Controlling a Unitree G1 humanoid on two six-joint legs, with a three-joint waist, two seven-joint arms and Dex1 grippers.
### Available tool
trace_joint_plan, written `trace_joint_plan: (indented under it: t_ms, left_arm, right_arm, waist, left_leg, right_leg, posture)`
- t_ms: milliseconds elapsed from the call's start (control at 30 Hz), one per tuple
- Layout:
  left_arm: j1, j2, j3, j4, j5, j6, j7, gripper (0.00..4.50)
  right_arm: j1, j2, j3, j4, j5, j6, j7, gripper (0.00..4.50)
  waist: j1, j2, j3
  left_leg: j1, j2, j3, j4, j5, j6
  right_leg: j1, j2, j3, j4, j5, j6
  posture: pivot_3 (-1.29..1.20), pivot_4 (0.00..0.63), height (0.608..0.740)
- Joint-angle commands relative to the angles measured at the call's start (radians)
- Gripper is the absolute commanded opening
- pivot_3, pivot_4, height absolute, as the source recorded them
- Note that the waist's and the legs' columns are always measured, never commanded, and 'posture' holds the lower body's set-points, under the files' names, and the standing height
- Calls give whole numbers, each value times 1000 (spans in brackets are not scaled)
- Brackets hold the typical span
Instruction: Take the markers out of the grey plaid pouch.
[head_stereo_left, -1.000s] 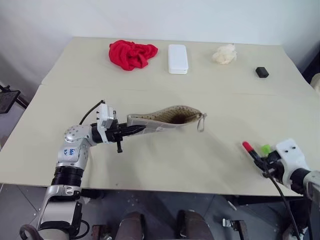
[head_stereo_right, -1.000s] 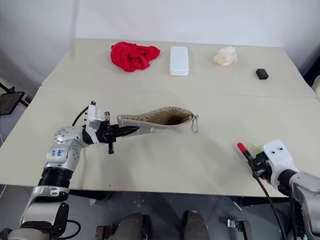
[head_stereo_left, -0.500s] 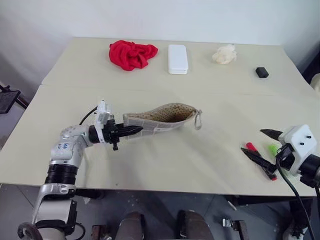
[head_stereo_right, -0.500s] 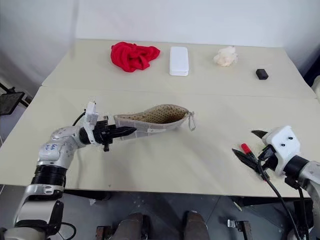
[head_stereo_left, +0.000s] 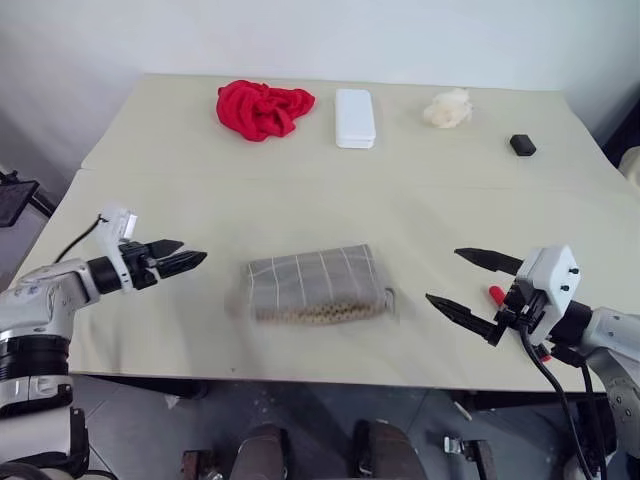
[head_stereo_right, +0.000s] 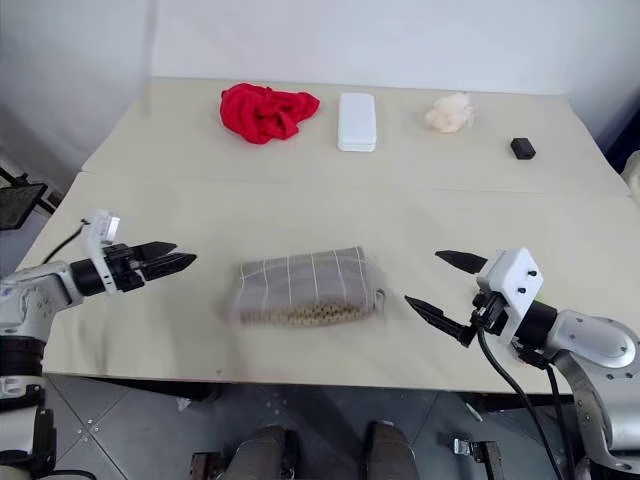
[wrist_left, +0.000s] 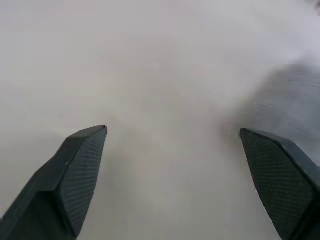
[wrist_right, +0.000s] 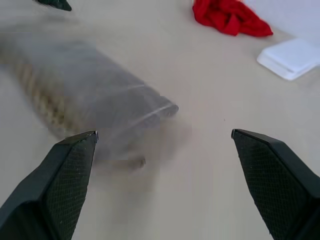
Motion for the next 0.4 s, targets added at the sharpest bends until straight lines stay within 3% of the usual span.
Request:
trace_joint_plan:
  t_ms: [33, 200, 400]
  left_arm:
    - [60, 1, 60, -90, -14, -233, -104, 4434]
    - [159, -4, 26, -248, 34, -407, -140, 4434]
    - [287, -11, 40, -380, 7, -409, -131, 4434]
  right_arm:
    - [-15, 14, -6, 22, 1, -104, 18, 4500]
    - [44, -40, -14, 42, 59, -198, 195, 4500]
    - [111, -85, -18, 118, 46, -275, 287, 4500]
  waist:
    - [1, 0, 0]
    - [8, 0, 0]
    - [0, 0, 0]
  left_leg:
    - [0, 0, 0, 0, 0, 0]
    - [0, 0, 0, 0, 0, 0]
    - [4, 1, 1, -1, -1, 1]
  right_leg:
    - [0, 0, 0, 0, 0, 0]
    - [1, 0, 0, 0, 0, 0]
    - [2, 0, 2, 0, 0, 0]
  posture:
    - [0, 150, 740]
    - [0, 150, 740]
    - [0, 150, 740]
